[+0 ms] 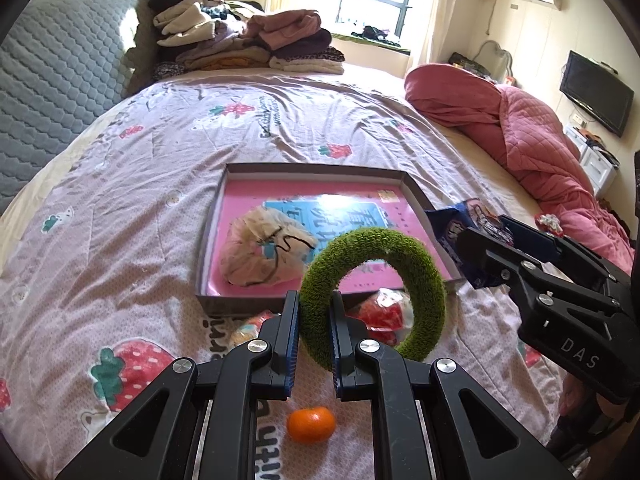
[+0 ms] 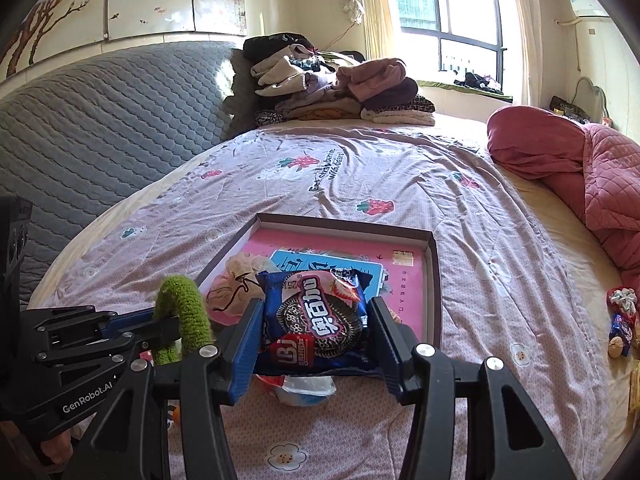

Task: Organize objects
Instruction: 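Hold the ring and packet with both tools above the tray's pink book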

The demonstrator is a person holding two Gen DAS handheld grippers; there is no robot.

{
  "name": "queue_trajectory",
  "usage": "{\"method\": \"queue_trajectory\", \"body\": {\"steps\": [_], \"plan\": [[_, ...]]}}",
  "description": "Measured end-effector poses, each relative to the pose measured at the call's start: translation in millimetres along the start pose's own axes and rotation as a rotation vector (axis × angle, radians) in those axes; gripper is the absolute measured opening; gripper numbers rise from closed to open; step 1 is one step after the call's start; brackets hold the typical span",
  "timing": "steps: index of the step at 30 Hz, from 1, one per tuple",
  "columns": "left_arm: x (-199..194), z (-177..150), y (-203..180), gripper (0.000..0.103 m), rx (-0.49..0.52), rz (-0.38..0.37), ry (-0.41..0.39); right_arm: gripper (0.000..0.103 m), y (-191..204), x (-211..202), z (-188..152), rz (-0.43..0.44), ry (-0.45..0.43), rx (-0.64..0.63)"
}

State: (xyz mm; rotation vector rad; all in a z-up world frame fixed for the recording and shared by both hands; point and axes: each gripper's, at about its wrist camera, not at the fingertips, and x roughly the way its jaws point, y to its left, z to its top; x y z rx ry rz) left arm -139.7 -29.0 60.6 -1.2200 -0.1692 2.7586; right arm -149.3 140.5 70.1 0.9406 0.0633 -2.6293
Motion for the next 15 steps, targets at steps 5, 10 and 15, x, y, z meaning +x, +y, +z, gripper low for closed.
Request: {"method": "queue_trajectory", "body": {"steps": [5, 10, 15], "plan": [[1, 11, 9, 0.013, -0.001, 0.023, -0.014, 0.052, -2, 4, 7, -0.004, -0.008, 0.0], [3, 29, 23, 0.013, -0.006, 0.054, -0.036, 0.052, -4, 10, 14, -0.009, -0.011, -0.003], [8, 48, 36, 0.013, -0.016, 0.07, -0.043, 0.052, -6, 18, 21, -0.016, -0.011, -0.008]]}}
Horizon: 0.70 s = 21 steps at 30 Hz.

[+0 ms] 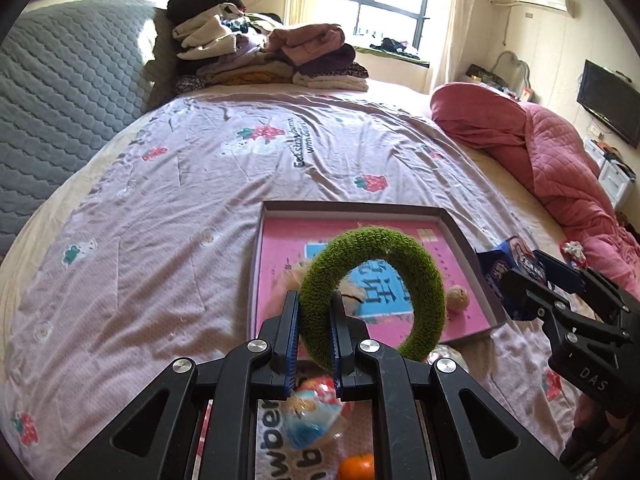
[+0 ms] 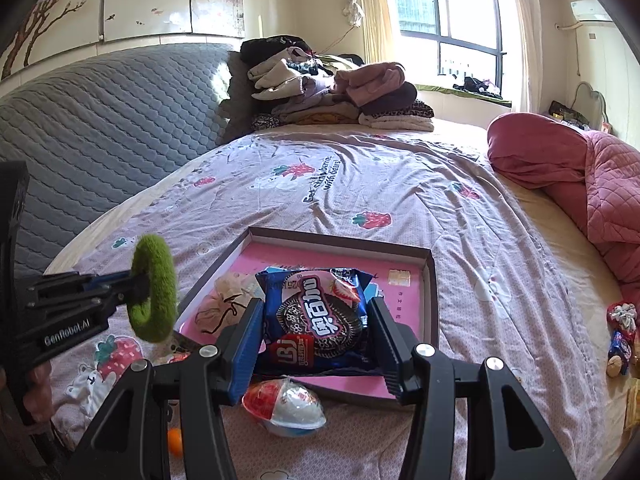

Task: Organize objects
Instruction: 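Hold the ring and packet with both tools above the tray's pink book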

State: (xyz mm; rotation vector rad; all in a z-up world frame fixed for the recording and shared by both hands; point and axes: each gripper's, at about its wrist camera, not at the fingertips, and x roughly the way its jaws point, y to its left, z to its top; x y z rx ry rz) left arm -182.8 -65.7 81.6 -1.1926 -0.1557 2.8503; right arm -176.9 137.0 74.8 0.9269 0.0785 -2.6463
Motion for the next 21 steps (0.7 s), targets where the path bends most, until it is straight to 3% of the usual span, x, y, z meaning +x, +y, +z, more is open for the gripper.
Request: {"method": "queue_trajectory", "body": {"steps": [9, 21], "plan": [[23, 15, 8, 0.013, -0.01, 0.007, 0.017, 0.052, -2, 22, 7, -0.005, 0.013, 0.002], [57, 5, 12, 0.013, 0.004, 0.023, 0.074, 0.052, -2, 52, 2, -0.002, 0.056, -0.001]]}}
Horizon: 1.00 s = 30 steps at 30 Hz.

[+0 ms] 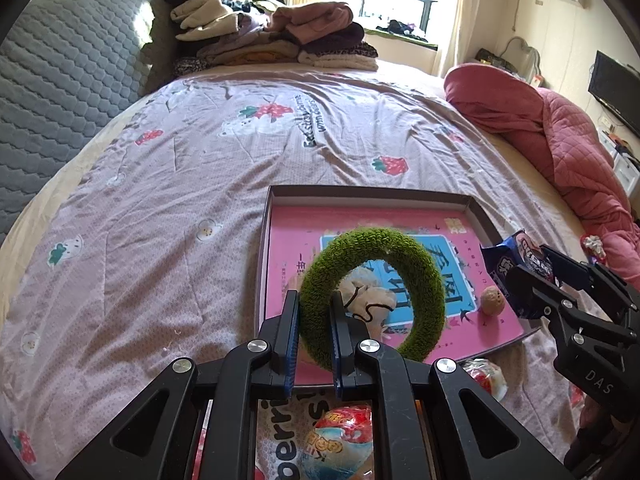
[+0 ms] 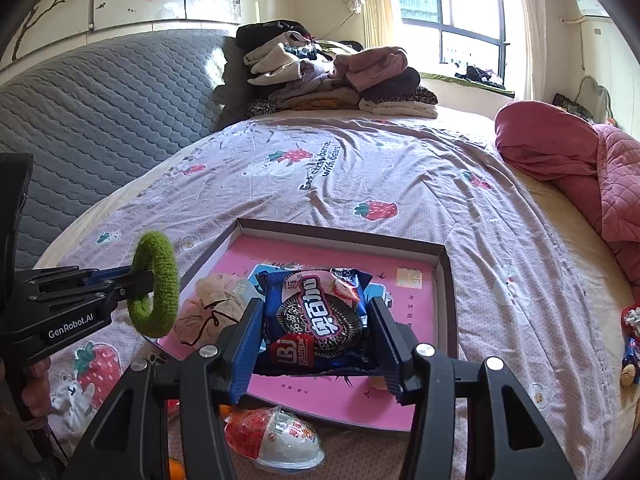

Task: Organize objects
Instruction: 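Hold the ring and packet with both tools above the tray's pink book, then open right tool to drop the blue packet while left tool lowers the ring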

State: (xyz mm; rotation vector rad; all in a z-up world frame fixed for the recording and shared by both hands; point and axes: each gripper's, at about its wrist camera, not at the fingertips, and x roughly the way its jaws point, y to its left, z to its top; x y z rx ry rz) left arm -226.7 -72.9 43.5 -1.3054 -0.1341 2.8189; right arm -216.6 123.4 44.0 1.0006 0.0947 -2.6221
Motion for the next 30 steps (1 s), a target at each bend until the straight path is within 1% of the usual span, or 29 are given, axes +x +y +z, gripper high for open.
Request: {"method": "queue_trajectory", "body": {"steps": [4, 13, 30], "plan": [[11, -4, 1, 0.013, -0.003, 0.002, 0.023, 0.052, 0, 9, -3, 0.003, 0.016, -0.003], [30, -7, 1, 0.013, 0.014, 0.019, 0.046, 0.052, 3, 28, -8, 0.005, 0.048, -0.006], [66, -10, -6, 0.013, 0.041, 0.016, 0.107, 0.052, 5, 63, -19, -0.002, 0.119, -0.031]]}}
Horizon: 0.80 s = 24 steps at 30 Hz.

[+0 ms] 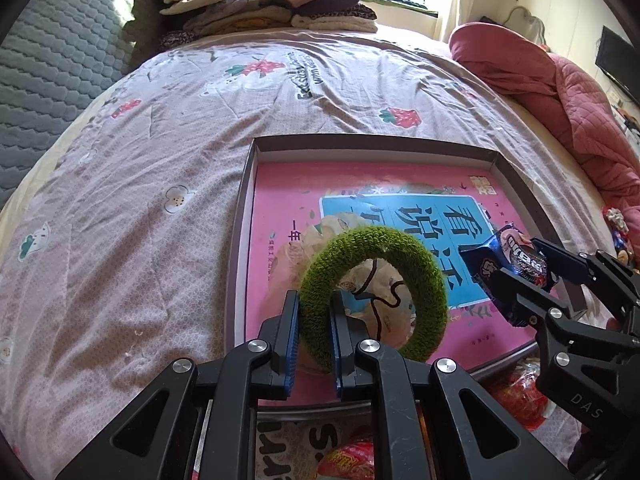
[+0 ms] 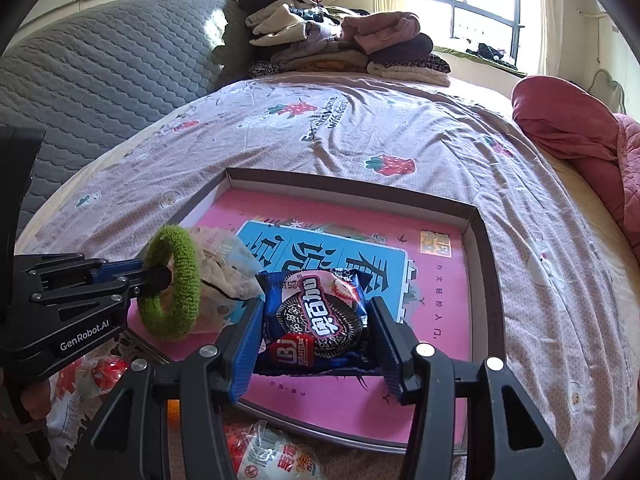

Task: Organize objects
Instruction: 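Open right tool to drop the blue packet while left tool lowers the ring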

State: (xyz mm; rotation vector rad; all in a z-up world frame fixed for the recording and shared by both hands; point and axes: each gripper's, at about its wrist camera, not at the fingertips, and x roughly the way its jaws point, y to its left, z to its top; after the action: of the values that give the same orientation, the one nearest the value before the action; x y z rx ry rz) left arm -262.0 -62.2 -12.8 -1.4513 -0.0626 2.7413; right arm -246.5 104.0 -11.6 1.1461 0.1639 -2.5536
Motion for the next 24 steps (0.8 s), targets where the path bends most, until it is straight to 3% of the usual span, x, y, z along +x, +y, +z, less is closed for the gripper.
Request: {"method": "queue_trajectory", "body": {"steps": [24], "plan": [[8, -3, -4, 0.014, 0.021, -0.004, 0.032, 0.052, 3, 20, -11, -0.008, 0.059, -0.017]]}}
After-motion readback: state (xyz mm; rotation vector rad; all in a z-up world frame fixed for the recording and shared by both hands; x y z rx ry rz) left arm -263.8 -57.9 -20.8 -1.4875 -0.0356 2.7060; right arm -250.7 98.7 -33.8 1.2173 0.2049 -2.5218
